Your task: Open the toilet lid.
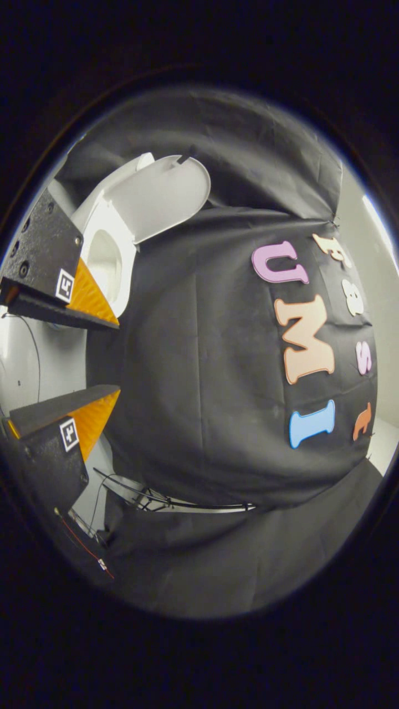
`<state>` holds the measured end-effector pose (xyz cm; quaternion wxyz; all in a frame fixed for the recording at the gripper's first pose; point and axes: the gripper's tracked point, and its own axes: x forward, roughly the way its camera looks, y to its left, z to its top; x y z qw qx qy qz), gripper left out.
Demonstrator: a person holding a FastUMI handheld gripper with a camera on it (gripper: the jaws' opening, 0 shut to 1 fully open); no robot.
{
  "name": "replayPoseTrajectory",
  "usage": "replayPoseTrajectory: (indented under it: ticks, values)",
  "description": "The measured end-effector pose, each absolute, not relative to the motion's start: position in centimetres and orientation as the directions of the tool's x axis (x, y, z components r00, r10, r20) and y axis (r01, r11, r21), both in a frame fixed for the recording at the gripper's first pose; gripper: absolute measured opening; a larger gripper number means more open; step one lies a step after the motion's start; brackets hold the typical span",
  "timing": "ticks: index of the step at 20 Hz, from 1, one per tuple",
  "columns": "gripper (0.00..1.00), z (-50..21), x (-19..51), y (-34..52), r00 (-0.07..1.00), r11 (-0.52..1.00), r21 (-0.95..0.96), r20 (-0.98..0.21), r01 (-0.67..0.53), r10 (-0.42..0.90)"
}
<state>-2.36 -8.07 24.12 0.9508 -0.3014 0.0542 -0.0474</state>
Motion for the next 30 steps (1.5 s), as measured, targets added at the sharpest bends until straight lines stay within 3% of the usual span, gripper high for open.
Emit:
replayPoseTrajectory:
  ticks: [9,13,21,23,28,30]
  values:
    - [0.61,23.1,-2.1,-7.9,0.988,0.834,-0.552,-0.132,-0.006,-0.08]
    - [0.55,23.3,-2.1,-8.0,0.987,0.809,-0.588,-0.128,0.0,-0.093]
    - [0.49,25.2,-3.3,-6.6,1.0,0.821,-0.57,-0.016,-0.026,0.02]
    - [0.49,24.1,-4.9,-8.8,0.997,0.831,-0.556,-0.055,0.017,-0.057]
    - [0.49,26.5,-8.4,-6.8,0.992,0.815,-0.58,0.107,0.007,0.067]
    - [0.49,25.7,-7.8,-7.5,0.997,0.802,-0.598,0.068,0.018,0.029]
